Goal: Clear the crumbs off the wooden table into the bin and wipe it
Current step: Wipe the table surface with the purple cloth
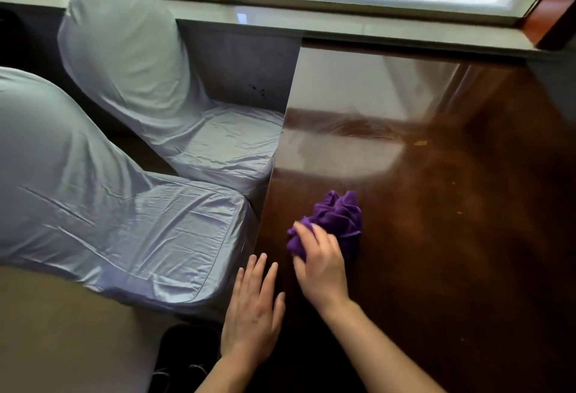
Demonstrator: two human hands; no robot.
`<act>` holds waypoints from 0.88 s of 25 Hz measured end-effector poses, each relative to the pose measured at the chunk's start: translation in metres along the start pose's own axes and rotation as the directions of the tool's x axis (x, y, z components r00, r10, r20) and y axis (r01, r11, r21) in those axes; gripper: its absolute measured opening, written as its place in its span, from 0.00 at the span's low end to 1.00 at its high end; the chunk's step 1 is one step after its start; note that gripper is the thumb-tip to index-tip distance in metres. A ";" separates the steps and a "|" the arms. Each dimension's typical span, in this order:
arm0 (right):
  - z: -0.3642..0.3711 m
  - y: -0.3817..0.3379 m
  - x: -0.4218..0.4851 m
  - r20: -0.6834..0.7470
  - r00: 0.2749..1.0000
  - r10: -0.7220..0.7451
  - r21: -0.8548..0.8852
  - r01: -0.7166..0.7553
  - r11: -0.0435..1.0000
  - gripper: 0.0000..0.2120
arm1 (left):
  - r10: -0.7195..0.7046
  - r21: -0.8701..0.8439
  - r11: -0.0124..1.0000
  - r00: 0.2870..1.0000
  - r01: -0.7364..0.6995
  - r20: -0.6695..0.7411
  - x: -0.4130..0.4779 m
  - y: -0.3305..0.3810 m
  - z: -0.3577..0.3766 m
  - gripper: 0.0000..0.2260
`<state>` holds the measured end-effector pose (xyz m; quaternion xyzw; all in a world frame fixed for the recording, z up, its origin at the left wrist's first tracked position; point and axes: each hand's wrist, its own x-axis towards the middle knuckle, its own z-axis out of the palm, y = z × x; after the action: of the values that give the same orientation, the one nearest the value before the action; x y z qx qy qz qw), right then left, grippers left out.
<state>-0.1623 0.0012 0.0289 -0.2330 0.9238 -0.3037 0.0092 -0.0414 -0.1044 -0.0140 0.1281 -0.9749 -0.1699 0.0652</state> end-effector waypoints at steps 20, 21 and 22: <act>0.010 0.043 0.043 -0.022 0.999 -0.039 -0.131 0.035 0.991 0.29 | -0.001 0.135 0.991 0.999 -0.005 0.047 0.073 0.012 0.020 0.28; 0.008 0.044 0.042 -0.003 1.000 -0.029 -0.141 0.028 0.990 0.30 | -0.004 0.137 0.991 0.999 -0.002 0.046 0.074 0.012 0.020 0.28; 0.006 0.045 0.041 0.009 0.999 -0.030 -0.151 0.031 0.988 0.31 | -0.008 0.138 0.990 0.999 0.001 0.046 0.074 0.012 0.020 0.28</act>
<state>-0.2173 0.0117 0.0041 -0.2484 0.9404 -0.2319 -0.0100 -0.1188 -0.1071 -0.0226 0.1305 -0.9853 -0.1053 0.0333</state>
